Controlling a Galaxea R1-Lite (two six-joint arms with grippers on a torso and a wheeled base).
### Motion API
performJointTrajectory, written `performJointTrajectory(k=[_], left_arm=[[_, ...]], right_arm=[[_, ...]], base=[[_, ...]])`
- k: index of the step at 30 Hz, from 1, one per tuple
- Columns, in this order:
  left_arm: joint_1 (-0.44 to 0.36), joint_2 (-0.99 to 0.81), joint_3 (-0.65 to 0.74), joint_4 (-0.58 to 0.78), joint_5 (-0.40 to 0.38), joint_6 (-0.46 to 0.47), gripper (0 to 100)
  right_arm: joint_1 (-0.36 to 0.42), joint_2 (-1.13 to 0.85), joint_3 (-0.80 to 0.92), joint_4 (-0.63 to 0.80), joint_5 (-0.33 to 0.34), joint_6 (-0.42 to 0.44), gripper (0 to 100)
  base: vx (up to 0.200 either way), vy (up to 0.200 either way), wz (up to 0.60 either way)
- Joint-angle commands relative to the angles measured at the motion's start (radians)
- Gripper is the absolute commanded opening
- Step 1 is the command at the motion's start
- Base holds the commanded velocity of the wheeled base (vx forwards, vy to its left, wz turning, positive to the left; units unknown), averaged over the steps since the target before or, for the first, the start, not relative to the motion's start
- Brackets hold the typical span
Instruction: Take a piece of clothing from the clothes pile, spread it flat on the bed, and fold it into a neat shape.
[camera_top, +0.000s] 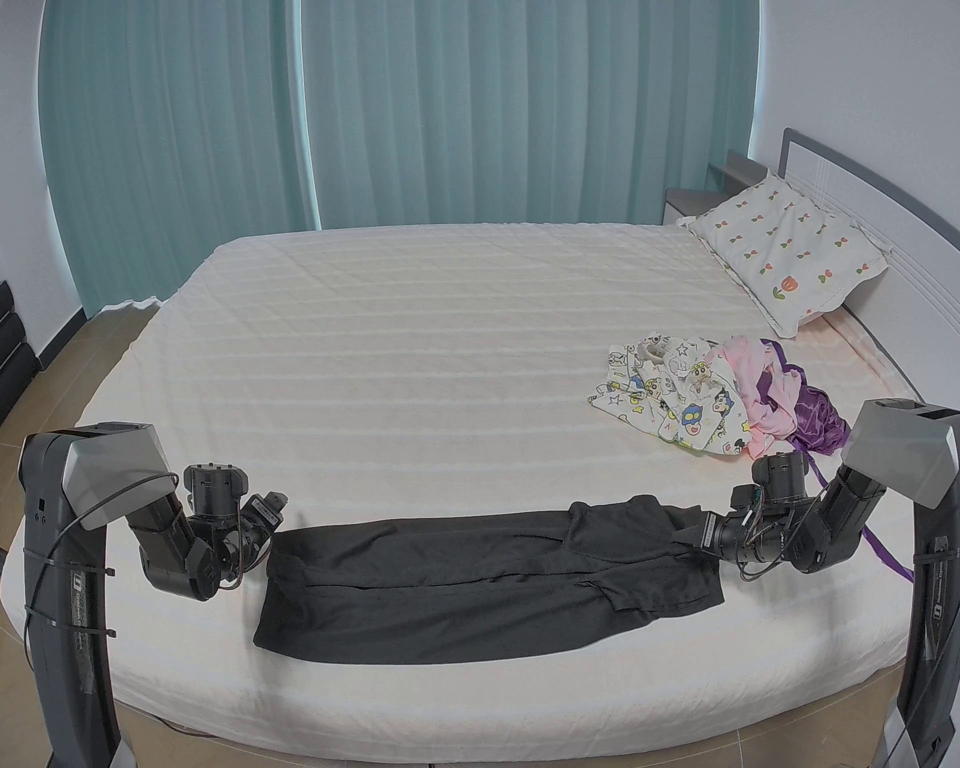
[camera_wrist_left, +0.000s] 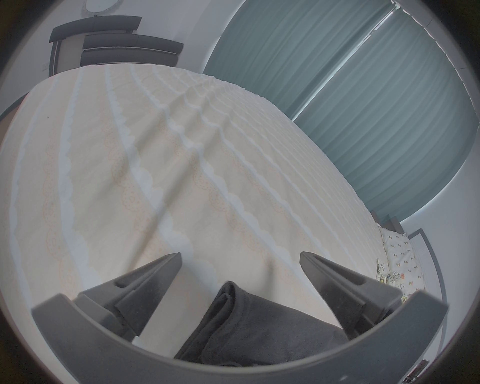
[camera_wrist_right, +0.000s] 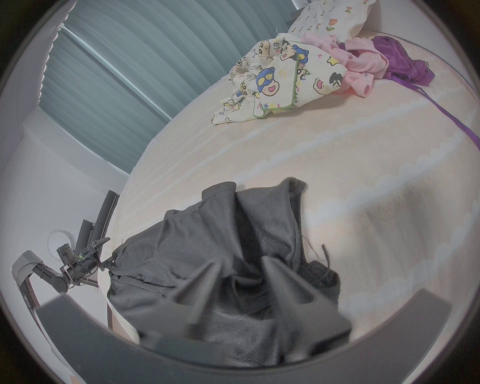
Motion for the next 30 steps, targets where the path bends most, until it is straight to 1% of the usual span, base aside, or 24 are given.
performJointTrajectory(k=[1, 5, 7, 9, 10, 12, 13, 14, 15, 16, 18, 21, 23, 24, 27, 30], left_arm=[[0.001, -0.003, 0.002, -0.001, 0.001, 0.000, 100], [-0.001, -0.020, 0.033, -0.002, -0.007, 0.013, 100], [-0.001, -0.079, 0.055, -0.001, -0.018, 0.032, 100], [-0.004, -0.163, 0.124, -0.004, -0.067, 0.035, 100], [-0.004, -0.226, 0.164, 0.001, -0.128, 0.036, 100], [-0.004, -0.226, 0.164, 0.001, -0.128, 0.036, 100], [-0.005, -0.296, 0.222, 0.005, -0.252, 0.089, 100], [-0.005, -0.300, 0.226, 0.007, -0.256, 0.101, 100], [-0.007, -0.303, 0.245, 0.010, -0.259, 0.171, 100], [-0.010, -0.301, 0.251, 0.011, -0.259, 0.201, 100], [-0.030, -0.295, 0.282, 0.021, -0.259, 0.297, 100], [-0.042, -0.289, 0.309, 0.028, -0.246, 0.383, 100], [-0.042, -0.284, 0.311, 0.028, -0.243, 0.392, 100], [-0.044, -0.231, 0.314, 0.036, -0.203, 0.469, 100], [-0.045, -0.191, 0.314, 0.033, -0.168, 0.495, 100], [-0.053, -0.142, 0.312, 0.033, -0.159, 0.512, 100]], right_arm=[[-0.002, -0.001, -0.002, 0.001, -0.001, 0.001, 100], [-0.016, 0.000, -0.013, -0.013, 0.003, 0.007, 100], [-0.033, -0.006, -0.030, -0.013, 0.007, 0.034, 100], [-0.039, -0.015, -0.045, -0.013, 0.006, 0.085, 100], [-0.042, -0.015, -0.051, -0.013, 0.006, 0.113, 100], [-0.042, -0.015, -0.051, -0.013, 0.006, 0.113, 100], [-0.042, -0.010, -0.050, -0.014, 0.006, 0.131, 100], [-0.042, -0.010, -0.048, -0.014, 0.006, 0.131, 100], [-0.041, -0.007, -0.044, -0.020, 0.006, 0.134, 100], [-0.039, -0.006, -0.044, -0.024, 0.006, 0.136, 100], [-0.038, -0.001, -0.042, -0.037, 0.006, 0.137, 100], [-0.035, 0.000, -0.038, -0.053, 0.006, 0.137, 100], [-0.035, 0.002, -0.036, -0.053, 0.006, 0.137, 100], [-0.030, 0.010, -0.031, -0.060, 0.004, 0.131, 100], [-0.028, 0.011, -0.030, -0.073, 0.001, 0.133, 100], [-0.028, 0.011, -0.027, -0.079, -0.001, 0.134, 100]], base=[[0.000, 0.000, 0.00], [0.000, 0.000, 0.00], [0.000, 0.000, 0.00], [0.000, 0.000, 0.00], [0.000, 0.000, 0.00], [0.000, 0.000, 0.00], [0.000, 0.000, 0.00], [0.000, 0.000, 0.00], [0.000, 0.000, 0.00], [0.000, 0.000, 0.00], [0.000, 0.000, 0.00], [0.000, 0.000, 0.00], [0.000, 0.000, 0.00], [0.000, 0.000, 0.00], [0.000, 0.000, 0.00], [0.000, 0.000, 0.00]])
